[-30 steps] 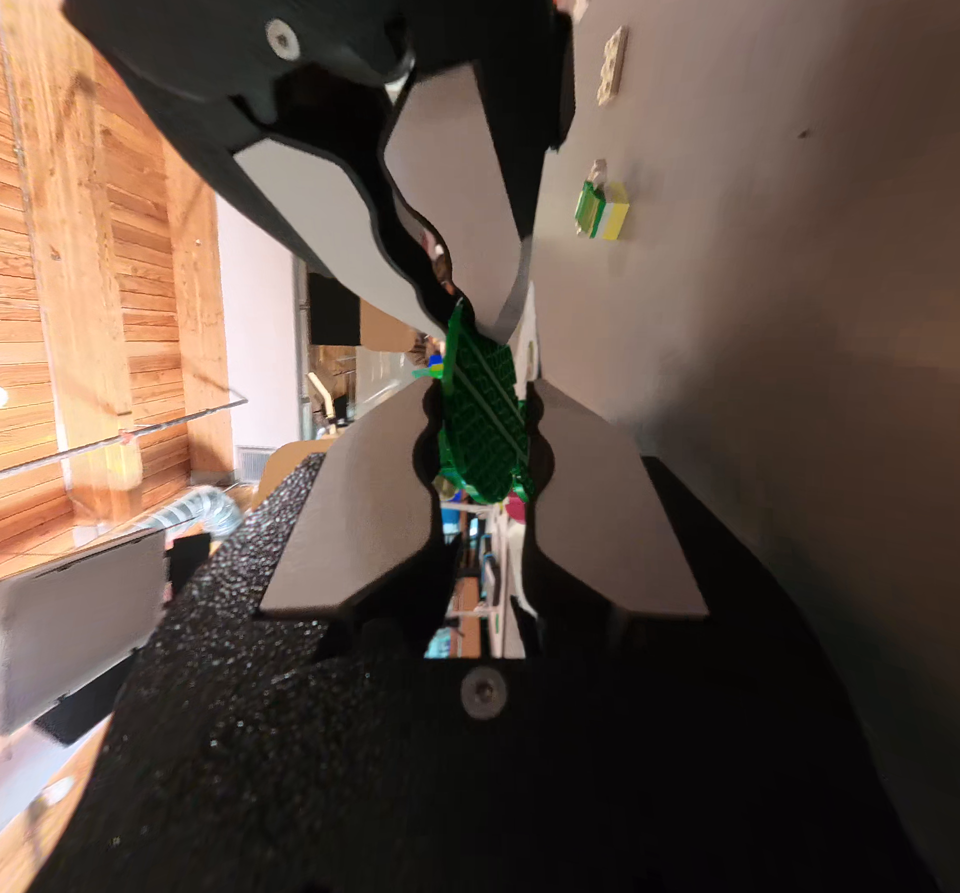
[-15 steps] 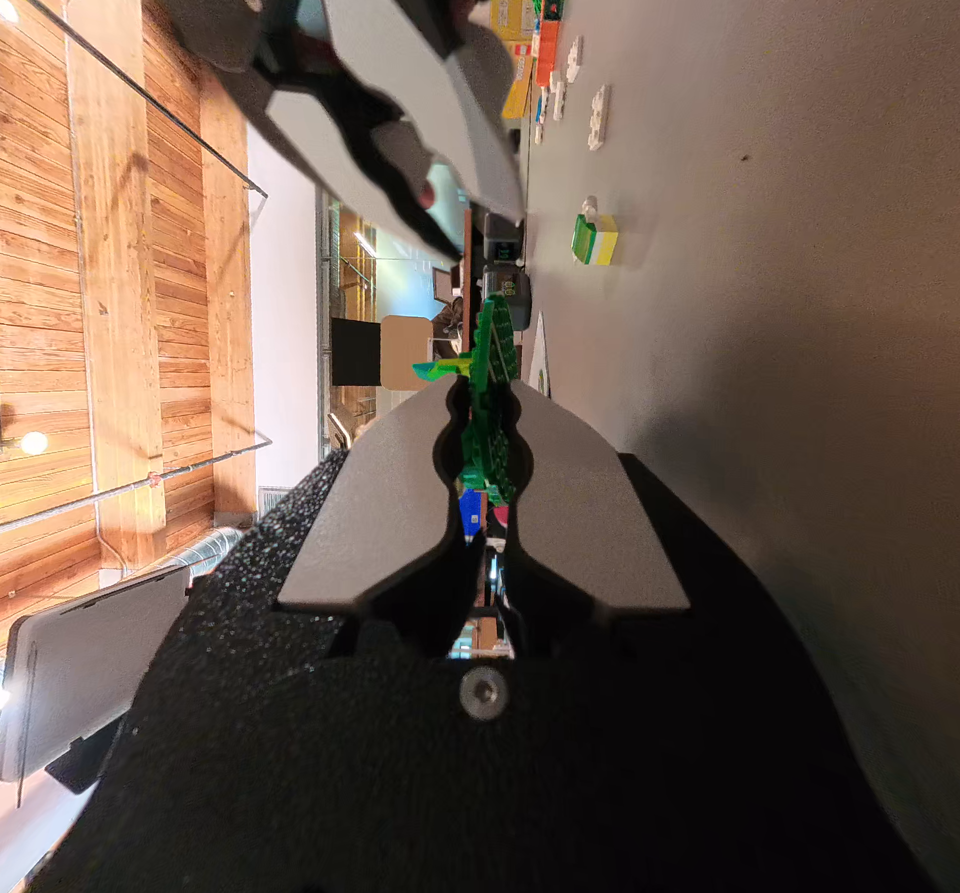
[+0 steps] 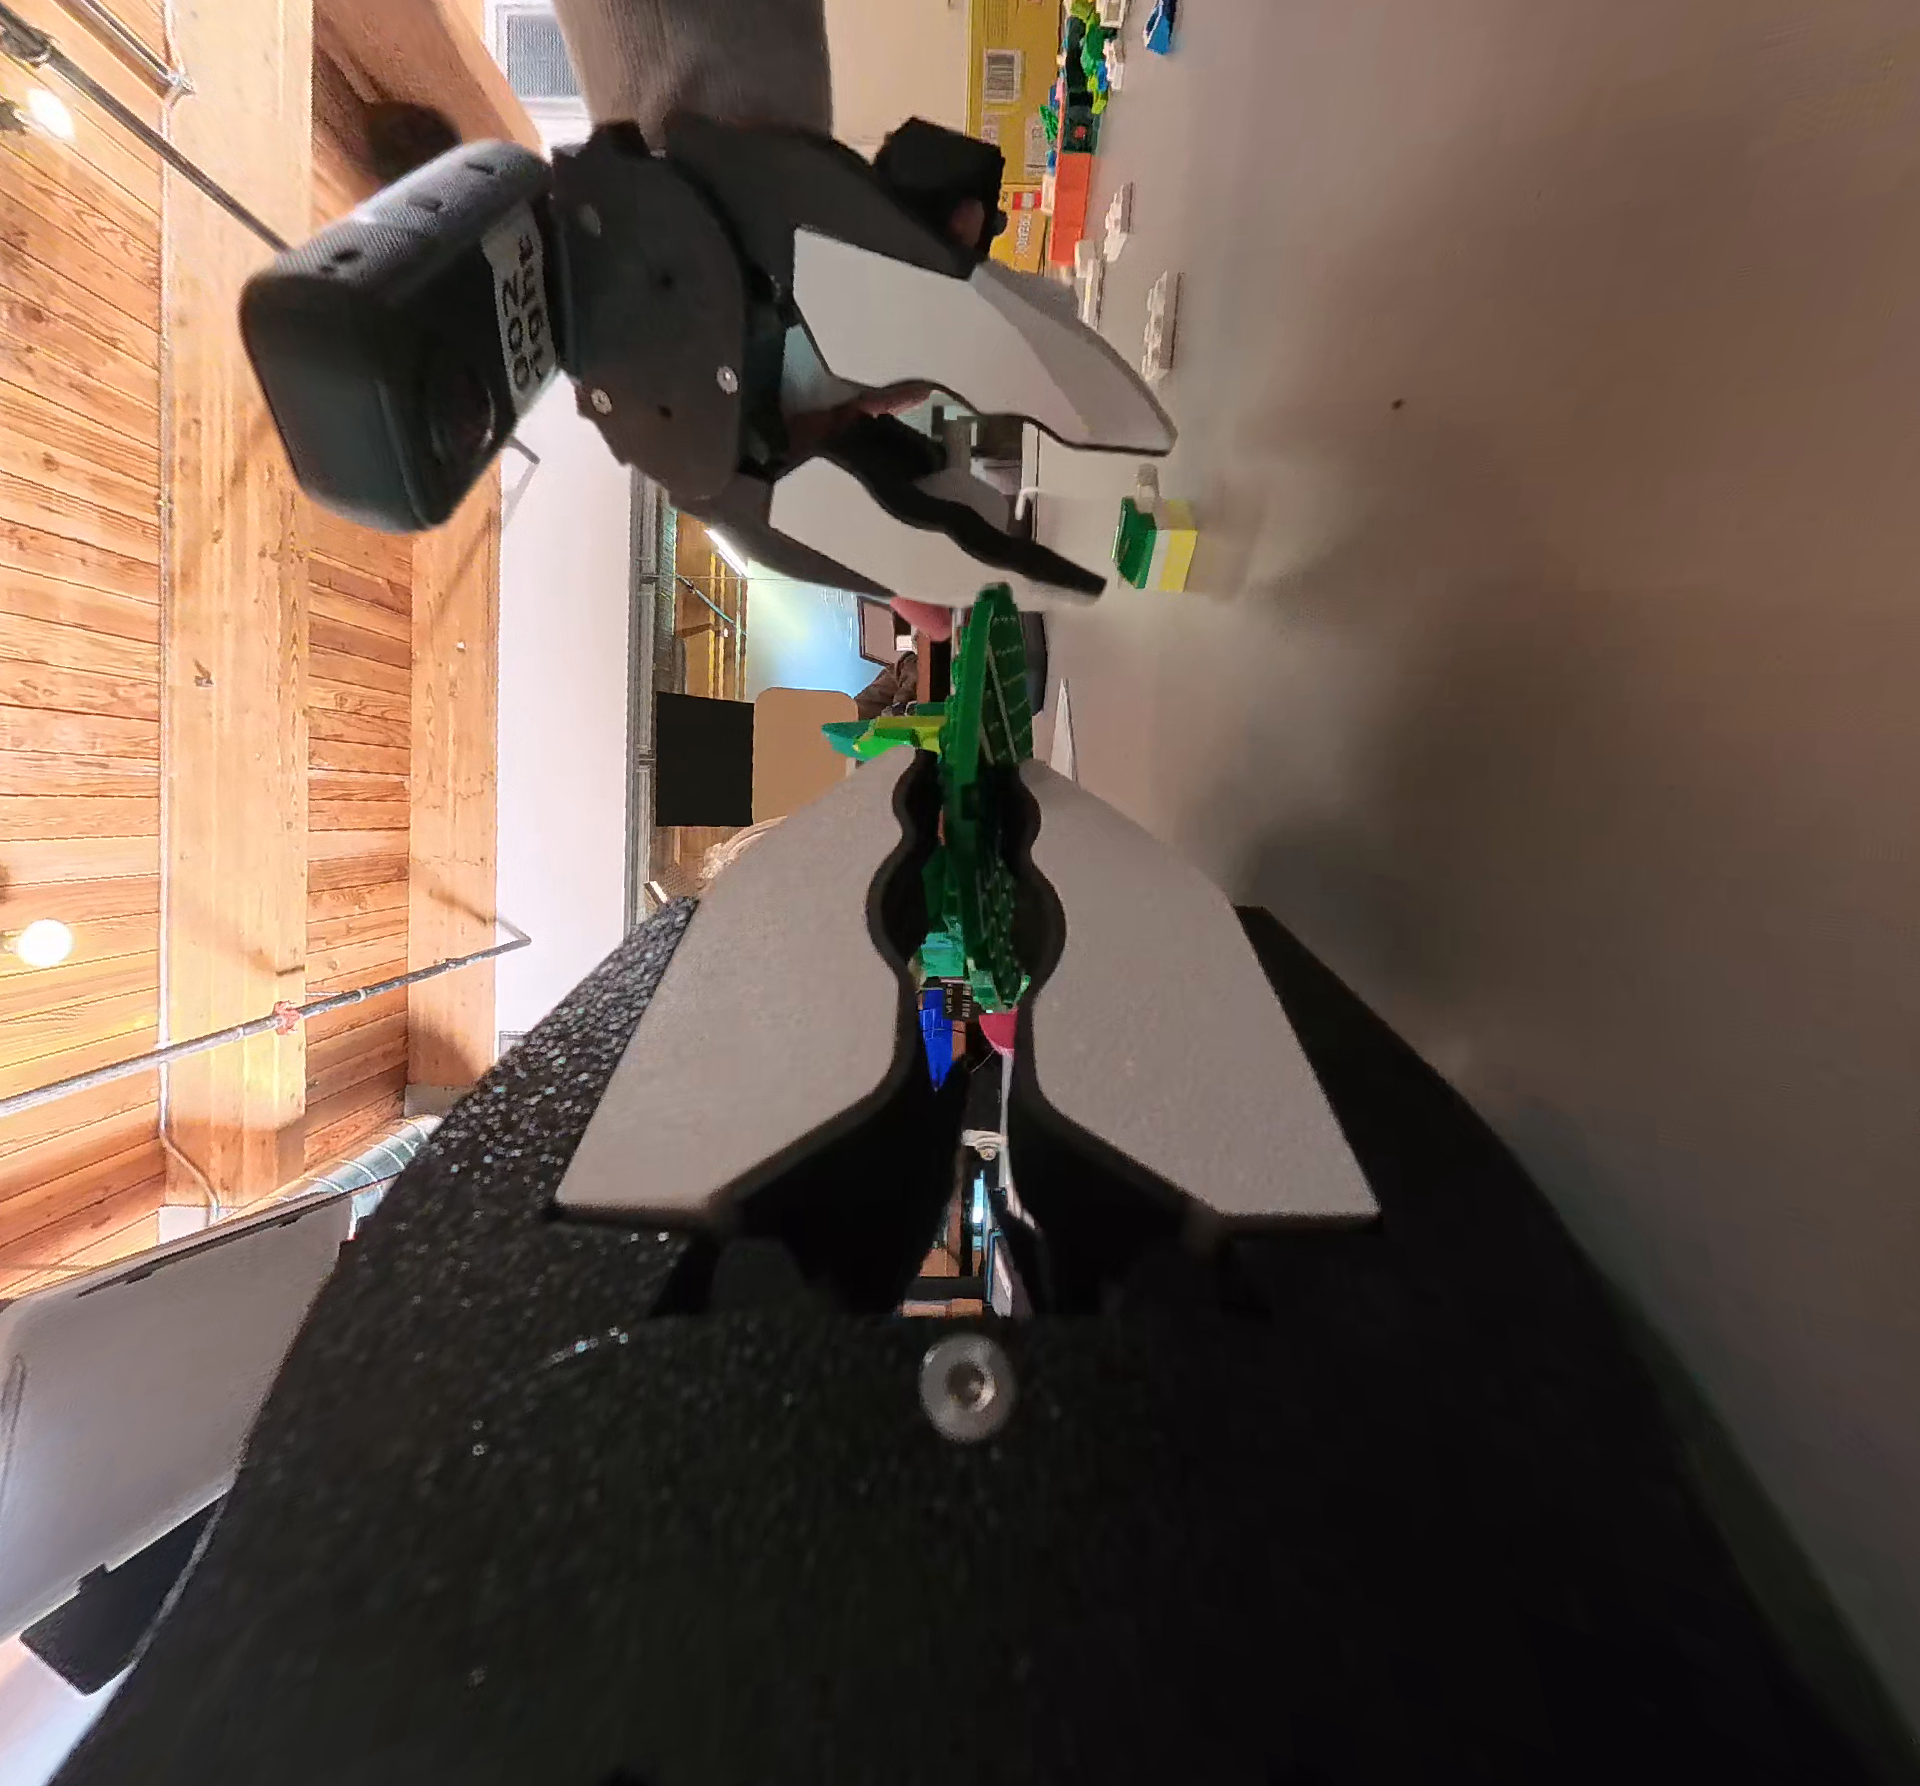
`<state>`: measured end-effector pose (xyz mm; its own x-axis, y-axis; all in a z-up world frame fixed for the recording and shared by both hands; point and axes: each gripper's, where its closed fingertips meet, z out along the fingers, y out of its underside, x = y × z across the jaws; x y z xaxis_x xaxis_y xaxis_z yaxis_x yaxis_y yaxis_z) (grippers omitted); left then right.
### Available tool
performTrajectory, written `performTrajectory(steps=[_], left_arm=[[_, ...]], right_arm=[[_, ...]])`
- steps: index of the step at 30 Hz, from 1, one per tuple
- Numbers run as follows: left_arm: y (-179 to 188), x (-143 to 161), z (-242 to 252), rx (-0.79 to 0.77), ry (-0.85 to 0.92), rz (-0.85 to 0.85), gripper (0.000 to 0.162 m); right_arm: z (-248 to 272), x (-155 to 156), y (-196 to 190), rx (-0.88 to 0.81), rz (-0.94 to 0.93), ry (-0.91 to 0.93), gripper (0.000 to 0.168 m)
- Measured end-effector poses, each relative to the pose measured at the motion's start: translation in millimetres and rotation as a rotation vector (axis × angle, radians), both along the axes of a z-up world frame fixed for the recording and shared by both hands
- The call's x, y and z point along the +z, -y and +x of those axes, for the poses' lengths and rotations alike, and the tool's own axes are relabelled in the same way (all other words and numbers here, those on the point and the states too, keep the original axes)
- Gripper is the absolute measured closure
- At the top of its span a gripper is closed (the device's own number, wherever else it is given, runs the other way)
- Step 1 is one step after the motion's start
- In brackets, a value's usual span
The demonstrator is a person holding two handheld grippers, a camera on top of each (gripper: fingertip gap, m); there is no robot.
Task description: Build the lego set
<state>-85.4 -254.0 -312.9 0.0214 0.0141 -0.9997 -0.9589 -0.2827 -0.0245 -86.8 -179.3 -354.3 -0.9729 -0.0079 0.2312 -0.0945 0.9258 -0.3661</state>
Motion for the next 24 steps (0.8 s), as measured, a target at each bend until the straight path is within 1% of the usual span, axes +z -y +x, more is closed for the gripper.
performTrajectory(steps=[1, 3, 5, 8, 11, 13, 15, 19, 24], left_arm=[[0.1, -0.1, 0.0, -0.001, 0.002, 0.0, 0.151], [0.4, 0.0, 0.1, -0.003, 0.004, 0.001, 0.151], [0.5, 0.0, -0.7, 0.001, 0.007, 0.002, 0.151], [0.5, -0.1, -4.6, 0.029, 0.014, 0.005, 0.151], [-0.9, -0.1, -7.9, 0.061, 0.007, 0.008, 0.151], [-2.0, 2.6, -8.3, 0.074, 0.005, 0.022, 0.151], [-3.4, 2.8, -7.5, 0.083, -0.005, 0.023, 0.151], [-6.1, 1.0, -2.9, 0.081, -0.057, 0.012, 0.151], [-8.3, 2.5, 1.2, 0.055, -0.032, 0.023, 0.151]], right_arm=[[-2.1, -1.9, -0.3, 0.005, 0.016, 0.005, 0.133], [-4.1, -6.2, -1.7, 0.008, 0.046, 0.025, 0.135], [-3.8, -8.3, -2.4, 0.0, 0.062, 0.049, 0.14], [-7.5, -2.2, 0.2, -0.031, 0.05, 0.016, 0.14], [-6.5, 20.1, 15.2, -0.088, -0.064, 0.009, 0.14], [-1.8, 38.0, 28.3, -0.13, -0.155, 0.055, 0.14], [0.7, 50.1, 36.4, -0.175, -0.194, 0.097, 0.14], [3.6, 57.0, 43.9, -0.241, -0.162, 0.139, 0.14], [13.5, 49.3, 48.8, -0.233, -0.077, 0.135, 0.14]])
